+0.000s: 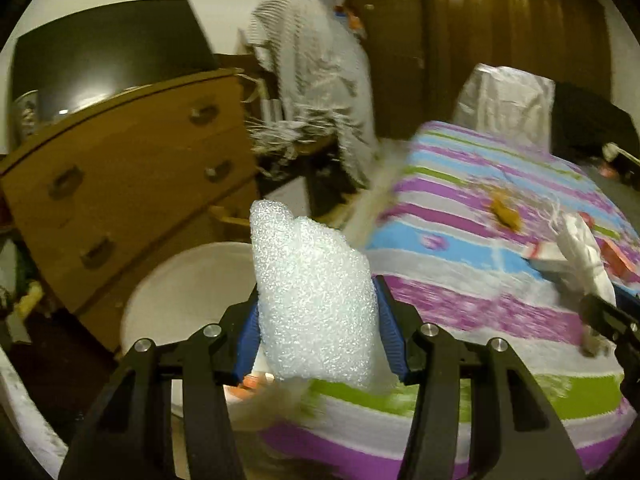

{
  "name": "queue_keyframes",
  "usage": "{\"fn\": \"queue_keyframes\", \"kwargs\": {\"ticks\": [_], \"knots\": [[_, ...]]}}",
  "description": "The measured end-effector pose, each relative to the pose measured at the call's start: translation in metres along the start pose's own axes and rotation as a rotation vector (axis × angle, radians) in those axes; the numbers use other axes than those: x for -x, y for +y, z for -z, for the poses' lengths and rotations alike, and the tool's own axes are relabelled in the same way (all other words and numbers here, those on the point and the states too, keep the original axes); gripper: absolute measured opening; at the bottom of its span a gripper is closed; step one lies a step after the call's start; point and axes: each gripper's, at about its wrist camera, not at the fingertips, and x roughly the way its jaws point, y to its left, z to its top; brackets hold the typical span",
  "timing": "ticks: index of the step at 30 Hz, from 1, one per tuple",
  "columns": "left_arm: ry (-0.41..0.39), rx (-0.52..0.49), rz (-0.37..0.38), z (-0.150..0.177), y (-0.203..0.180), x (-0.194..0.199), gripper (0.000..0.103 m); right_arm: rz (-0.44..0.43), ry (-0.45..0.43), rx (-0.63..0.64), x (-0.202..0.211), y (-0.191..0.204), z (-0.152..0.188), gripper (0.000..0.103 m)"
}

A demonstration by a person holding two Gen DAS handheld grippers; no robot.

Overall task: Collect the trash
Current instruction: 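Carry the foam sheet and cloth bundle with both tools over the bucket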

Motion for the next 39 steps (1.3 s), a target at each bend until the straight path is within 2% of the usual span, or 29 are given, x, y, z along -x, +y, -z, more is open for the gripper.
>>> {"fn": "queue_keyframes", "kwargs": {"ticks": [7,11,16,25,39], "knots": [[0.009,0.037,-0.122,-0.011,0.067,-0.014,0.049,-0.181,0.089,0.078,-0.065,0.08,-0.059,0.027],[0.027,0.066,-0.169,-0.011,0.099,-0.024,0.049,-0.24,0.137,0.098,-0.099,0.116,-0.081,0.027],[0.051,0.078,-0.198,-0.01,0.123,-0.037,0.05,-0.287,0.211,0.116,-0.132,0.146,-0.093,0.027],[0.09,0.092,-0.205,-0.002,0.141,-0.056,0.05,-0.34,0.28,0.143,-0.163,0.176,-0.097,0.027],[0.151,0.12,-0.157,0.001,0.16,-0.078,0.05,-0.347,0.343,0.174,-0.187,0.181,-0.089,0.028]]}}
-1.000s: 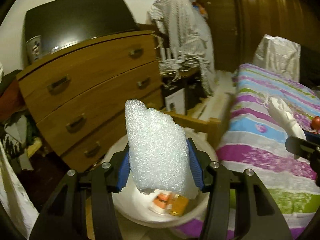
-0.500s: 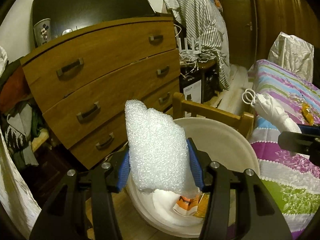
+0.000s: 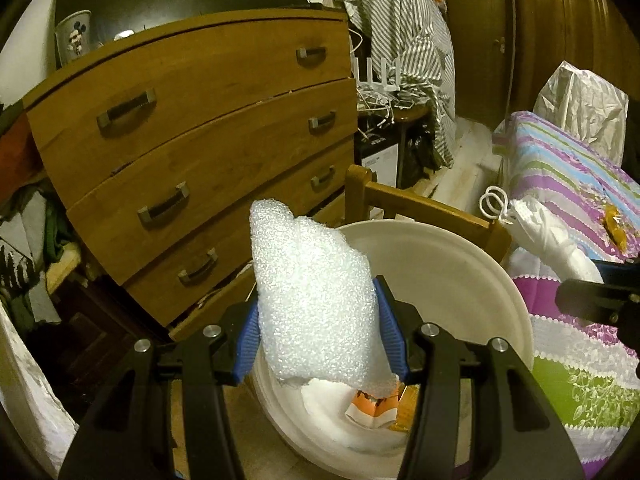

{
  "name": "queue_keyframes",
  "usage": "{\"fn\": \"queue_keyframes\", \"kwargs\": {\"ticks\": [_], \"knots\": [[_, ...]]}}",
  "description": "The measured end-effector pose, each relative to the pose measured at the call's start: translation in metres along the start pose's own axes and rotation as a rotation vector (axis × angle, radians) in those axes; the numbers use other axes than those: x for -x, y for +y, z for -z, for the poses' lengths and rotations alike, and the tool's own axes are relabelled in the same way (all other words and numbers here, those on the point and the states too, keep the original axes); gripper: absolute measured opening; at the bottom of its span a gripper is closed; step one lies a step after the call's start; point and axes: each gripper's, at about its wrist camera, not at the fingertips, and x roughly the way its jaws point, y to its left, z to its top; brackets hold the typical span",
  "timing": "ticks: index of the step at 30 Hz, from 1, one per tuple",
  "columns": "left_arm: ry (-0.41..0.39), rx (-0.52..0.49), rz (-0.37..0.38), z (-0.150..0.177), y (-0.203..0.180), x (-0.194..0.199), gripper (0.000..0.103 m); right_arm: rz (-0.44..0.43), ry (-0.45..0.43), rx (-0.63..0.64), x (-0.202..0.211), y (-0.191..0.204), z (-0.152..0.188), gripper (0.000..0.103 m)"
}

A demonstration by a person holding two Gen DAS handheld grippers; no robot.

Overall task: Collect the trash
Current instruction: 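Carry the foam sheet and cloth bundle with both tools over the bucket, then open both tools to drop the foam and cloth into the bucket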

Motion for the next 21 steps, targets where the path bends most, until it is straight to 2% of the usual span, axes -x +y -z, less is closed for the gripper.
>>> {"fn": "queue_keyframes", "kwargs": {"ticks": [4,5,7,10,21], "knots": [[0.017,0.022,-0.007,-0.003,0.007,-0.008,0.053,-0.002,0.008,0.01,-0.011,0.002,-0.004,0.029],[0.024,0.033,-0.015,-0.003,0.01,-0.012,0.056,-0.001,0.012,0.013,-0.014,0.002,-0.005,0.038],[0.047,0.046,-0.031,-0.004,0.014,-0.018,0.082,0.028,-0.002,0.01,-0.018,0.0,-0.006,0.052],[0.055,0.088,-0.027,-0.002,0.022,-0.021,0.083,0.026,-0.023,-0.016,-0.015,-0.005,-0.008,0.052],[0.042,0.072,-0.013,0.003,0.012,-0.014,0.083,0.049,-0.063,-0.032,-0.001,-0.018,0.004,0.052]]}}
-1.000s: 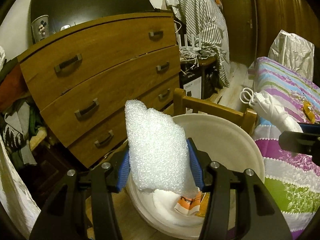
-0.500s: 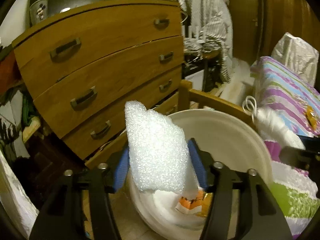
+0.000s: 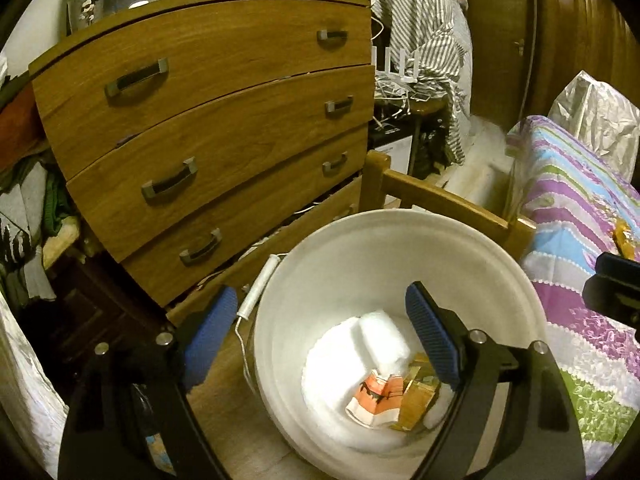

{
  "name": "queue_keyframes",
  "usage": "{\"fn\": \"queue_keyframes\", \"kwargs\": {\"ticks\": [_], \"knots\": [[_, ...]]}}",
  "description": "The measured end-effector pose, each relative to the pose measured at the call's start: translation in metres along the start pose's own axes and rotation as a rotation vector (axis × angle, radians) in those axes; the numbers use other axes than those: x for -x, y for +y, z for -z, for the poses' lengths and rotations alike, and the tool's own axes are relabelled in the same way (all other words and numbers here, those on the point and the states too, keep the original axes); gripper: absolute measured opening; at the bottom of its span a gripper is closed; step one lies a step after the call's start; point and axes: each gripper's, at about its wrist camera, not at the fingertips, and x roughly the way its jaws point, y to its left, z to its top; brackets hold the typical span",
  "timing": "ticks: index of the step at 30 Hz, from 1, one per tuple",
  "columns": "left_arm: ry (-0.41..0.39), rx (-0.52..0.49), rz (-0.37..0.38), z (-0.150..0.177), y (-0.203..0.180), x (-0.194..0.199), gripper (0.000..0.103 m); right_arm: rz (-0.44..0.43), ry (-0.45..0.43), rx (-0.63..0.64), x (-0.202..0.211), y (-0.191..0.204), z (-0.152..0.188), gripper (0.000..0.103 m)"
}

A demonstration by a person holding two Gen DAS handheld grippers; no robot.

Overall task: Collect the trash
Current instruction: 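Open both tools to drop the foam and cloth into the bucket, then move both open tools back toward the trash on the bedspread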

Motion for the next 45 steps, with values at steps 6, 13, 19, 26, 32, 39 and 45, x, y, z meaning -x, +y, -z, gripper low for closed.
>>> {"fn": "queue_keyframes", "kwargs": {"ticks": [6,13,19,26,32,39,45], "knots": [[-0.058,0.007,-0.016,0.002,-0.013,0.022,0.083,0.08,-0.123,-0.023,0.034,-0.012,0.018,0.052],[-0.164,-0.053,-0.007,0.011,-0.054,0.06,0.091,0.302,-0.329,0.014,0.088,-0.026,0.059,0.061],[-0.187,-0.121,0.094,0.03,-0.109,0.085,0.096,0.377,-0.343,-0.055,0.131,-0.073,0.111,0.068],[-0.077,-0.223,0.188,0.07,-0.167,0.077,0.097,0.484,-0.314,-0.246,0.205,-0.201,0.173,0.072],[0.076,-0.234,0.219,0.107,-0.185,0.06,0.097,0.478,-0.15,-0.688,0.212,-0.419,0.164,0.044],[0.14,-0.245,0.178,0.121,-0.183,0.044,0.097,0.149,0.036,-0.772,0.157,-0.412,0.187,0.03],[0.166,-0.223,0.182,0.123,-0.174,0.037,0.097,0.044,-0.121,-0.595,0.231,-0.304,0.221,0.031]]}}
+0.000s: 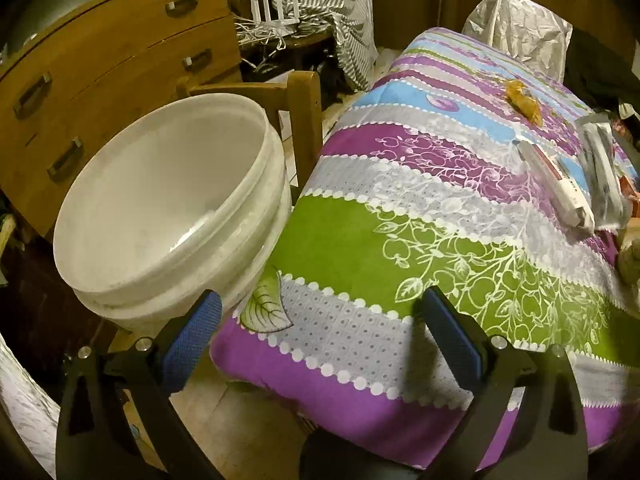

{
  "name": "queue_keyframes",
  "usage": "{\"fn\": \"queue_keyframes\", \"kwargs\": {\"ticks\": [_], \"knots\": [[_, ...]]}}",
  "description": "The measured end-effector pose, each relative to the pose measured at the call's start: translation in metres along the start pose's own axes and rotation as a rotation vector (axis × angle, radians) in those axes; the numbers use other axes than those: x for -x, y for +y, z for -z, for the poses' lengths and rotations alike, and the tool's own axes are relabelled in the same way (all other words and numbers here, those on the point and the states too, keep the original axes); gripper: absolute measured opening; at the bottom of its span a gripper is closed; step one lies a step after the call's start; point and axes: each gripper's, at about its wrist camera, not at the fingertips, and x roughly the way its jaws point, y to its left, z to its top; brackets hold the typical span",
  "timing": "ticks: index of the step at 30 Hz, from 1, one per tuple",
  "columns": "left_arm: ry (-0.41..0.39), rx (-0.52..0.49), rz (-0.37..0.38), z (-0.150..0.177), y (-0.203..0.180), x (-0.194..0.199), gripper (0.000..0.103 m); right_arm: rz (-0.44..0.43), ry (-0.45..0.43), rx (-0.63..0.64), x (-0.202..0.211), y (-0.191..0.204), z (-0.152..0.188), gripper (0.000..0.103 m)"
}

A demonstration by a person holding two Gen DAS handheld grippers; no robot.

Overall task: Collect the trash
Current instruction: 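Move both open tools back toward the trash on the bedspread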

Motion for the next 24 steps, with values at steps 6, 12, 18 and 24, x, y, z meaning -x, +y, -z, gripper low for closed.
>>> {"fn": "queue_keyframes", "kwargs": {"ticks": [6,12,18,24], "knots": [[0.007,0.022,0.053,0.009,-0.001,0.002,0.097,0.009,-0.113,-0.072,0.059,-0.018,0.081,0.042],[-0.009,-0.008,0.169,-0.001,-0.042,0.009,0.097,0.106,-0.171,-0.289,0.08,-0.056,0.195,0.051],[-0.063,-0.099,0.267,-0.037,-0.135,0.011,0.097,0.134,-0.216,-0.31,0.084,-0.061,0.219,0.051],[-0.028,-0.162,0.283,-0.058,-0.216,-0.017,0.097,0.244,-0.281,-0.148,0.097,-0.042,0.194,0.054]]}}
